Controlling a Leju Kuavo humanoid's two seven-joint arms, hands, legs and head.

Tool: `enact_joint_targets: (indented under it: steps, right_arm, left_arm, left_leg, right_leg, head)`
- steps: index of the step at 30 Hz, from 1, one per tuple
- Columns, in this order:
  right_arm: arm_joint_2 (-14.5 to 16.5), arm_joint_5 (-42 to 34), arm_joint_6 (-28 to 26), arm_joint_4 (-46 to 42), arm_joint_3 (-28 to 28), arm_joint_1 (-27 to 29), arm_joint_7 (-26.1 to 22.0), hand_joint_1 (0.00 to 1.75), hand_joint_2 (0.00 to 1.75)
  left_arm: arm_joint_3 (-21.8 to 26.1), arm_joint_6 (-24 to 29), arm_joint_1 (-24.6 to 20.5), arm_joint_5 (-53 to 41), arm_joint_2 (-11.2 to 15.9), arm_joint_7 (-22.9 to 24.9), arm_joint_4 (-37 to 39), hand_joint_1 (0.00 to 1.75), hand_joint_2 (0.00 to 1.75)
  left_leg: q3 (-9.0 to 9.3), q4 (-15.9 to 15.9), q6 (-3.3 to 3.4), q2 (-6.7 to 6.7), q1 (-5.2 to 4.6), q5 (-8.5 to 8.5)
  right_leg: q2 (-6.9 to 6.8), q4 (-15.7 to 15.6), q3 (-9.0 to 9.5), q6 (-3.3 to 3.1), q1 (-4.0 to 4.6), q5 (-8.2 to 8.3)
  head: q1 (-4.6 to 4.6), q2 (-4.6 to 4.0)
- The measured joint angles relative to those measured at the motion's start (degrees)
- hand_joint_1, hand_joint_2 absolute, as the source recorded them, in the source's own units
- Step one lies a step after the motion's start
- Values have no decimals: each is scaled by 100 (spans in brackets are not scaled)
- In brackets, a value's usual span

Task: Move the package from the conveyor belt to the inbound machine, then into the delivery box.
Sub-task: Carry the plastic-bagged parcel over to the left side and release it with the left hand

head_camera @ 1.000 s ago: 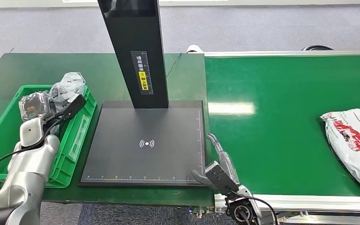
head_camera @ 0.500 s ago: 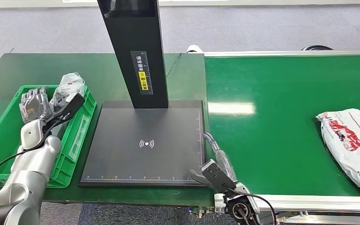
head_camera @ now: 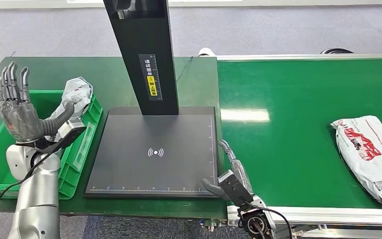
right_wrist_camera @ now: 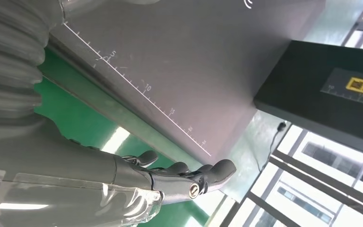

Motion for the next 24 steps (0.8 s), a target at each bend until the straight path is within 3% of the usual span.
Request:
enact_joint_targets:
  steps: [2, 6, 9, 14, 20, 24]
  right_arm:
    - [-6, -65, -38, 0, 17, 0, -45, 0, 175]
    - [-21, -264, -77, -1, 22, -10, -89, 0, 175]
    - [-39, -437, -76, -9, 13, -25, -134, 0, 175]
    - [-45, -756, -29, -17, -24, -104, -231, 0, 175]
    - [-51, -1036, 112, -40, -46, -182, -450, 0, 175]
    - [-39, -1228, 183, -127, -50, -208, -556, 0, 175]
  left_arm:
    - [-3, 0, 156, 361, -95, -71, -293, 0, 0]
    - [-564, -100, 502, 1471, -113, 73, -461, 0, 175]
    - [-1423, -563, 752, 2640, -31, 372, -458, 0, 175]
    - [-2483, -1982, 1144, 4653, -22, 292, -453, 0, 175]
    - [-3202, -4214, 1708, 6768, -137, 498, -438, 0, 175]
    - [-3428, -4788, 1918, 6908, -233, 859, -423, 0, 175]
  left_leg:
    - [1, 0, 0, 1, 0, 0]
    - [-1, 0, 0, -5, 0, 0]
    - [-3, 0, 0, -5, -1, -1]
    - [-1, 1, 1, -2, -5, -1]
    - [-6, 2, 1, -3, -5, -3]
    - [-6, 2, 1, -3, -5, -3]
  right_leg:
    - [1, 0, -1, 0, 0, 0]
    - [-5, 0, -1, 0, 0, -1]
    - [-5, -1, 1, 1, -1, -1]
    - [-3, -1, 1, 3, -6, 1]
    - [-3, -1, -3, 3, -6, 0]
    - [-3, -1, -2, 3, -6, 0]
  head:
    - [-1, 0]
    - [0, 0]
    - [1, 0]
    - [0, 0]
    - [-1, 0]
    - [1, 0]
